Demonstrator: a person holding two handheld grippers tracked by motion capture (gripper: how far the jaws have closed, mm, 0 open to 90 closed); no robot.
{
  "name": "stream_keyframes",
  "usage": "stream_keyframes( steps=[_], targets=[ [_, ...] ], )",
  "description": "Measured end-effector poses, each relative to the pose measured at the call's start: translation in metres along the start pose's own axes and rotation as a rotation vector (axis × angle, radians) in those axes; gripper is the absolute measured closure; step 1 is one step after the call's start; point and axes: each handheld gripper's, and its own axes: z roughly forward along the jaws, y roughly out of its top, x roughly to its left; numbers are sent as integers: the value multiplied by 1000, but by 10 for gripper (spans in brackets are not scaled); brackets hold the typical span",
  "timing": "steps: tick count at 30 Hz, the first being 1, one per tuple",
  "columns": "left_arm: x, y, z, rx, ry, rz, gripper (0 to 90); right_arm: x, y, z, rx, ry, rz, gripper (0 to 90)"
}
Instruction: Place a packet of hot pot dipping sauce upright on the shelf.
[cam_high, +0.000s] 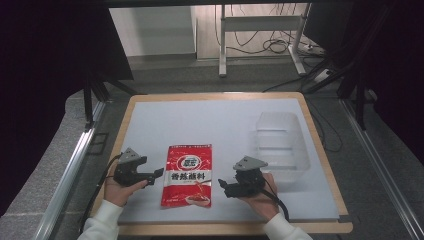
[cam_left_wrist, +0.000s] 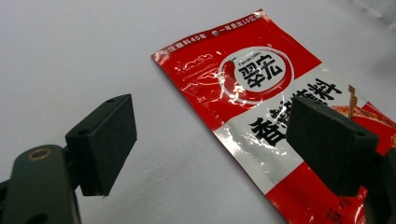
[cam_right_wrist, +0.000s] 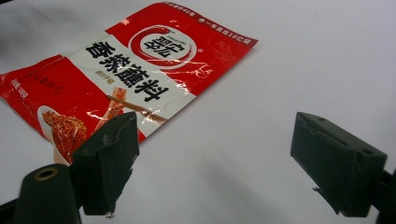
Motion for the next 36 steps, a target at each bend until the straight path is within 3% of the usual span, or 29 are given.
stream_keyframes(
  steps=[5,7,11,14,16,20,26,36],
  targets=[
    [4,3,5,-8,11,-9,165,-9,-5,-5,18,33,8,208],
    [4,3,5,-5,13,-4,166,-11,-4,-7,24,47,8,207],
    [6,-1,5,7,17,19,170,-11,2,-7,29,29,-23,219],
    [7,-4,3,13,21,32,173,-11,5,-5,41,52,-9,251],
    [7,-6,1,18,26,44,176,-8,6,-3,53,82,9,253],
    [4,-9,-7,5,18,42,179,3,9,-1,65,58,-2,254],
    [-2,-14,-12,1,16,53,180,25,18,3,52,74,-60,248],
    [0,-14,-15,-4,2,40,180,25,48,11,-13,99,-71,257]
  ],
)
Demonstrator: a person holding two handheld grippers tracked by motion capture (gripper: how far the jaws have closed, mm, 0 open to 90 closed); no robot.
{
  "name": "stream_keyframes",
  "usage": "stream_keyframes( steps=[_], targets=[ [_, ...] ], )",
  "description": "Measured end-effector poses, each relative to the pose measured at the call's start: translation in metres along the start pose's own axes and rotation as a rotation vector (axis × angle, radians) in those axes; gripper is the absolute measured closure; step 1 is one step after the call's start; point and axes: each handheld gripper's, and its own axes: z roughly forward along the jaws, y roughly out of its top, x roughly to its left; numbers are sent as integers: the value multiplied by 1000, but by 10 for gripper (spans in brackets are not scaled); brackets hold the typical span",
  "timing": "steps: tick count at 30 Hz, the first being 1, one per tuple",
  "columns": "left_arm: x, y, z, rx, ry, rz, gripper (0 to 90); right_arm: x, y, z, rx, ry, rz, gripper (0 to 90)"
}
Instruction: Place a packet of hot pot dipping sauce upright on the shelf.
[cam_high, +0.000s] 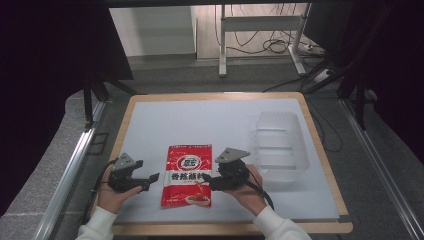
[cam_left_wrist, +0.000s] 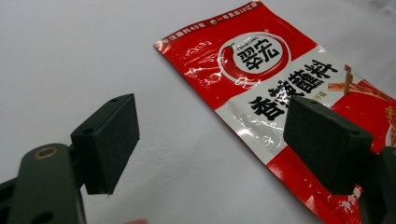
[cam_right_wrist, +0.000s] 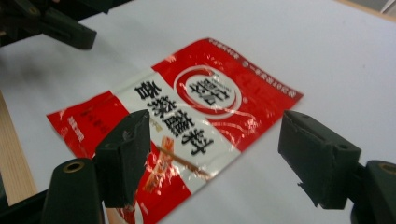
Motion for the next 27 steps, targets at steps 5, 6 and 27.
stream_keyframes(
  steps=[5,6,27],
  targets=[
    [-1,0,2,-1,-14,-9,183,-5,11,4,-5,5,-1,258],
    [-2,0,3,1,-19,-8,184,-7,12,4,-4,10,3,258],
    [-3,16,30,35,-75,44,201,-83,63,78,196,76,134,302]
  ],
)
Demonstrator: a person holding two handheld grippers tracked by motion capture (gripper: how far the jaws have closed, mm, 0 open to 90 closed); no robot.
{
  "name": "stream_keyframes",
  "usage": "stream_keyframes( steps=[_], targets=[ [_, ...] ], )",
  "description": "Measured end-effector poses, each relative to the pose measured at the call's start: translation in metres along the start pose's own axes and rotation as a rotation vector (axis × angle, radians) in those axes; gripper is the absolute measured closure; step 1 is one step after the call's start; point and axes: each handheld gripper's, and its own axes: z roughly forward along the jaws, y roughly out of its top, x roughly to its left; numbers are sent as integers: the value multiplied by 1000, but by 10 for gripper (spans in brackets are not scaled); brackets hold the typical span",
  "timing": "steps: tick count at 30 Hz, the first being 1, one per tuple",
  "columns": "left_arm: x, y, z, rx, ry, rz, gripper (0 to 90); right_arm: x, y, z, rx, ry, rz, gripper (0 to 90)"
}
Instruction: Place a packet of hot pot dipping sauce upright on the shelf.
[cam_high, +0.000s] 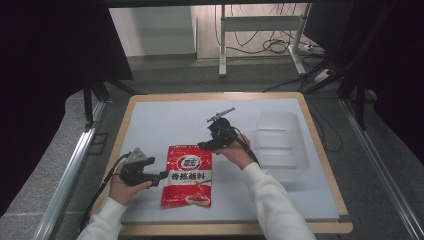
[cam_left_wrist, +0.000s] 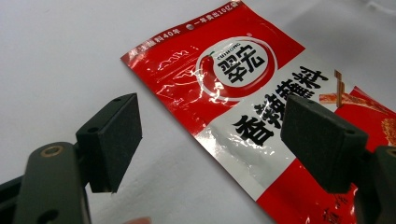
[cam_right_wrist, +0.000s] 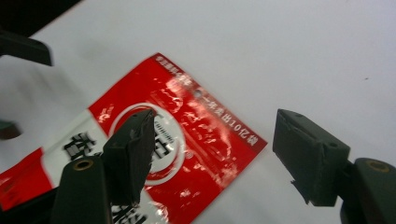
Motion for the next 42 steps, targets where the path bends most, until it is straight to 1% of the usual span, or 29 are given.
stream_keyframes(
  steps=[2,4,5,7,8,11,12,13,14,16,17,18,19,20,22,23,25,26,28,29,30,33,36,42],
  targets=[
    [1,0,2,2,-4,-2,201,-8,4,9,36,-1,20,310],
    [1,1,3,6,-3,0,201,-18,7,19,59,6,42,333],
    [1,0,4,11,-2,2,202,-24,9,23,70,16,65,351],
    [1,0,5,11,-2,4,204,-31,10,30,86,44,91,372],
    [1,0,5,10,-2,6,206,-34,10,33,95,51,96,388],
    [0,0,5,11,0,11,206,-36,10,38,111,50,94,415],
    [-1,-1,4,14,1,16,206,-39,10,44,136,55,105,441],
    [-1,-1,4,14,1,16,206,-39,10,44,136,55,105,441],
    [-1,-1,3,12,4,16,205,-42,9,49,160,53,108,471],
    [-1,-2,2,10,7,17,205,-44,8,53,178,56,115,493],
    [-1,-2,2,10,7,17,205,-44,8,53,178,56,115,493],
    [-2,-2,2,11,8,21,205,-45,7,56,186,47,107,532],
    [-2,-2,2,11,8,21,205,-45,7,56,186,47,107,532],
    [-2,-2,2,14,8,22,205,-45,6,58,198,57,115,553],
    [-3,-2,2,15,9,25,205,-45,5,59,208,65,112,575],
    [-3,-2,2,15,9,25,205,-45,5,59,208,65,112,575],
    [-2,-2,2,16,12,28,205,-44,3,61,221,62,110,603],
    [-2,-2,1,14,14,27,205,-44,2,62,215,62,119,613],
    [-1,-2,0,9,15,23,205,-45,1,61,213,66,122,640],
    [-1,-2,0,9,15,23,205,-45,1,61,213,66,122,640],
    [0,-2,-1,8,17,22,205,-46,0,60,217,84,135,669],
    [0,-2,0,6,16,19,205,-48,-2,59,225,103,135,714],
    [1,-3,0,10,17,18,205,-48,-3,57,214,122,142,768],
    [2,-3,0,10,19,16,206,-48,-2,53,201,144,127,883]
  ],
)
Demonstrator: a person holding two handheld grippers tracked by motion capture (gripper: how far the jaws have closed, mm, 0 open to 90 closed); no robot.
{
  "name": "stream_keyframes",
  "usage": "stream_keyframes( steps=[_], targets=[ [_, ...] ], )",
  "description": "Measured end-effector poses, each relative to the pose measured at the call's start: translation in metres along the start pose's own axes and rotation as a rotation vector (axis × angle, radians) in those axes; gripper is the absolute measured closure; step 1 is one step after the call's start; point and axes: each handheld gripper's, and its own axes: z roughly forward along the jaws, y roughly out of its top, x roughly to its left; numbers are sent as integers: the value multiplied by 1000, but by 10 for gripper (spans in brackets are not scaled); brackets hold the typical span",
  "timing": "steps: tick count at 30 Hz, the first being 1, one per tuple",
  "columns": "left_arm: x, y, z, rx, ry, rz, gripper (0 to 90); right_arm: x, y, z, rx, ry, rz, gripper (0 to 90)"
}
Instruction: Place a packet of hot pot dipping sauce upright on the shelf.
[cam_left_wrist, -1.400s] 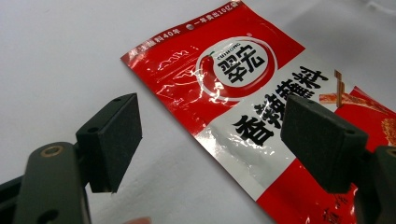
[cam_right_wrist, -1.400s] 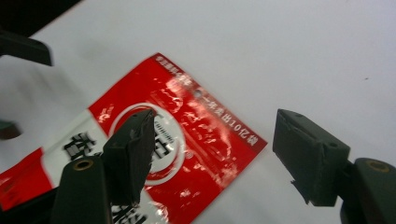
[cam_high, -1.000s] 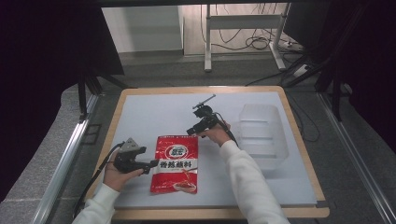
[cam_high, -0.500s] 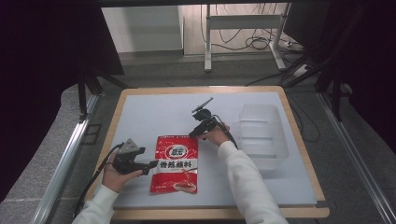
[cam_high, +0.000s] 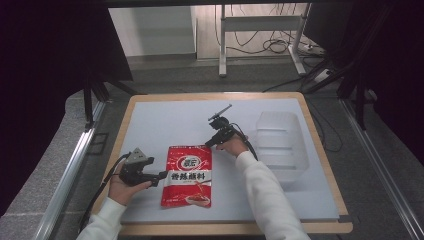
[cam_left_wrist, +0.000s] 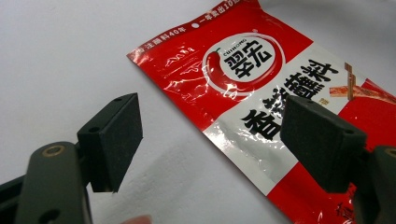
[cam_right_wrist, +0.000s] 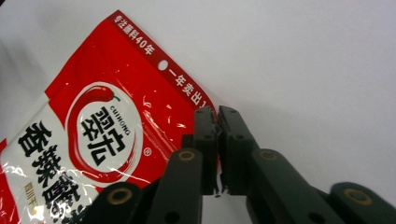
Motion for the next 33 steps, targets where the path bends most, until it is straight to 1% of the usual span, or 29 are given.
stream_keyframes(
  steps=[1,2,4,5,6,7,10,12,15,19,21,23,25,28,29,30,31,32,33],
  targets=[
    [0,0,0,1,0,0,206,0,0,0,0,0,0,883],
    [1,0,1,1,0,-2,206,2,0,-3,-16,0,-13,891],
    [1,-1,1,3,1,-3,208,4,-1,-5,-24,3,-25,891],
    [1,-1,1,-5,-4,-15,209,5,-1,-7,-29,3,-35,892],
    [1,-1,1,-5,-4,-15,212,7,-1,-9,-36,7,-42,893],
    [3,0,1,-8,-20,-28,215,8,-1,-11,-39,7,-51,893],
    [4,0,1,-14,-21,-40,223,12,-2,-19,-55,16,-75,893],
    [5,1,2,-13,-21,-45,228,16,-3,-25,-74,36,-90,894],
    [12,3,6,-17,-14,-80,240,21,-7,-33,-85,46,-122,894],
    [20,8,14,-20,-6,-99,248,25,-12,-40,-104,62,-144,895],
    [24,12,20,-20,-13,-118,253,26,-14,-42,-107,64,-153,895],
    [29,15,27,-17,-29,-136,261,27,-16,-42,-106,66,-160,894],
    [30,16,29,-15,-30,-135,270,27,-17,-43,-109,65,-165,894],
    [37,21,40,6,-42,-124,272,27,-18,-44,-115,65,-173,894],
    [39,22,43,6,-48,-128,275,26,-18,-43,-114,66,-176,894],
    [43,24,48,2,-68,-135,275,26,-18,-43,-115,66,-178,894],
    [45,26,51,-1,-78,-133,278,26,-18,-42,-116,65,-180,894],
    [45,26,51,-1,-78,-133,282,27,-18,-42,-114,65,-184,894],
    [47,27,53,-6,-88,-131,282,27,-18,-42,-114,65,-184,894]
  ],
)
